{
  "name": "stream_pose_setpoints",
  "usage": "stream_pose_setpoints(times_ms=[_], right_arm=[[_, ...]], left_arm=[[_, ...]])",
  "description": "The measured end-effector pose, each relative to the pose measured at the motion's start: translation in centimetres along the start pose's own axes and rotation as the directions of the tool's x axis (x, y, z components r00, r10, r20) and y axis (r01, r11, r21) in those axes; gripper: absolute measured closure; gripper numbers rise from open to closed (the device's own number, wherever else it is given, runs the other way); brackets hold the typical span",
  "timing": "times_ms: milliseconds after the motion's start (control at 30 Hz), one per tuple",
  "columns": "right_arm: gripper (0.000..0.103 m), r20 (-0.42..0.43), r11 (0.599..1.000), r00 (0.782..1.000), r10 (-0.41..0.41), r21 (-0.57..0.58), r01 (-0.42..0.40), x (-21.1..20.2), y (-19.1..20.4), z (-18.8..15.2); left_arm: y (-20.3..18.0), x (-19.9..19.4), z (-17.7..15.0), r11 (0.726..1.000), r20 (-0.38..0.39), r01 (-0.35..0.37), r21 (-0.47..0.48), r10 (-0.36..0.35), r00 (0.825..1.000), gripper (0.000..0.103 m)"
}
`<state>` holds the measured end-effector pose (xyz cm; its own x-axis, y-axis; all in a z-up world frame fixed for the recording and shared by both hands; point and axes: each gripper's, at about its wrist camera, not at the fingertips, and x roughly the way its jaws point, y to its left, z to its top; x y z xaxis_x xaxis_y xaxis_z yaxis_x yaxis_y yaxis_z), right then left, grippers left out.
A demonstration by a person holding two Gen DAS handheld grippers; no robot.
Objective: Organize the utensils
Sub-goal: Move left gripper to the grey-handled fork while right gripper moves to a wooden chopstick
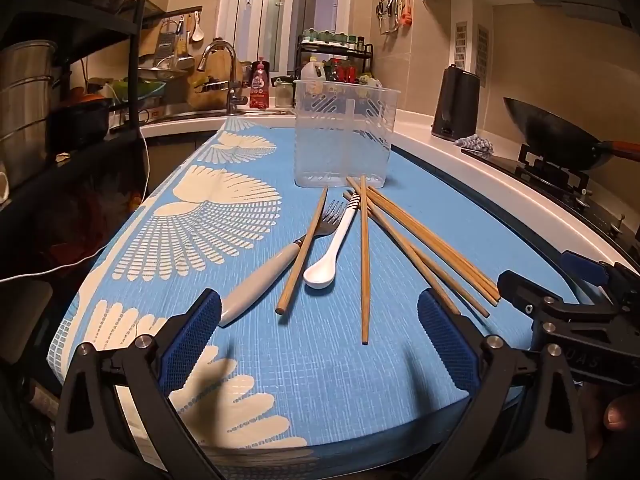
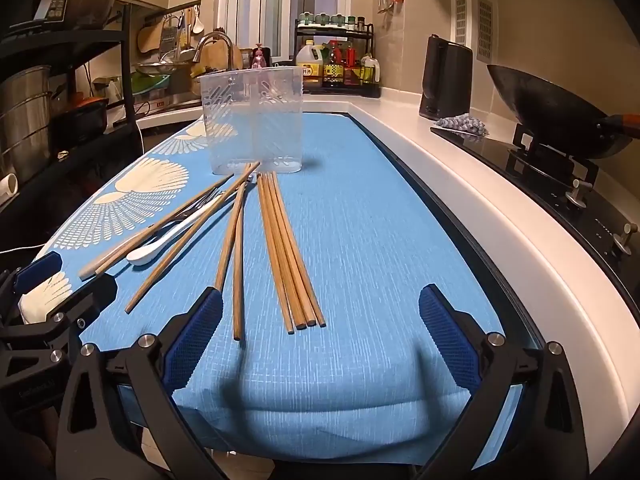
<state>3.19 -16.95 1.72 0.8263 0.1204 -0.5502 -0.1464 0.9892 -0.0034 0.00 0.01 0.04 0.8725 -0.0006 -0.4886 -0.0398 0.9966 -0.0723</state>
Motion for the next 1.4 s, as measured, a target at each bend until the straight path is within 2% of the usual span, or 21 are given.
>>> stream_pose_setpoints(times_ms=[400,600,1067,1200,1267,1400], right_arm=[[0.006,-0.001,1.0,1.0,0.001,0.002,-0.001,0.0,0.1,0.0],[0.006,0.0,1.0,1.0,0.003,-0.003,-0.003,-0.1,0.3,0.0],[0.006,0.007,1.0,1.0,0.013,-0.011,-0.012,-0.5,0.3,0.4],[0.007,0.016,1.0,1.0,0.001,-0.015,0.0,-0.6,0.3,0.3],[0.009,0.018,1.0,1.0,0.007,-0.009,-0.007,-0.6,0.1,0.4],[0.032,0.009,1.0,1.0,0.004,0.016,-0.004,0.0,-1.0,0.7]], left_arm=[[-1.4,0.3,-0.3,1.0,0.008,-0.009,0.004,0.009,1.0,0.008],[-0.3,-0.1,0.1,1.0,0.001,0.011,-0.002,-0.011,1.0,0.008],[-0.5,-0.6,0.3,1.0,-0.005,0.025,-0.016,-0.025,1.0,0.008],[-0.7,-0.7,0.4,1.0,0.005,0.01,0.011,-0.01,1.0,0.008],[-0.7,-0.6,0.4,1.0,-0.002,0.001,0.017,-0.001,1.0,0.012],[-0.6,-0.3,0.4,1.0,-0.021,-0.001,0.011,0.001,1.0,0.025]])
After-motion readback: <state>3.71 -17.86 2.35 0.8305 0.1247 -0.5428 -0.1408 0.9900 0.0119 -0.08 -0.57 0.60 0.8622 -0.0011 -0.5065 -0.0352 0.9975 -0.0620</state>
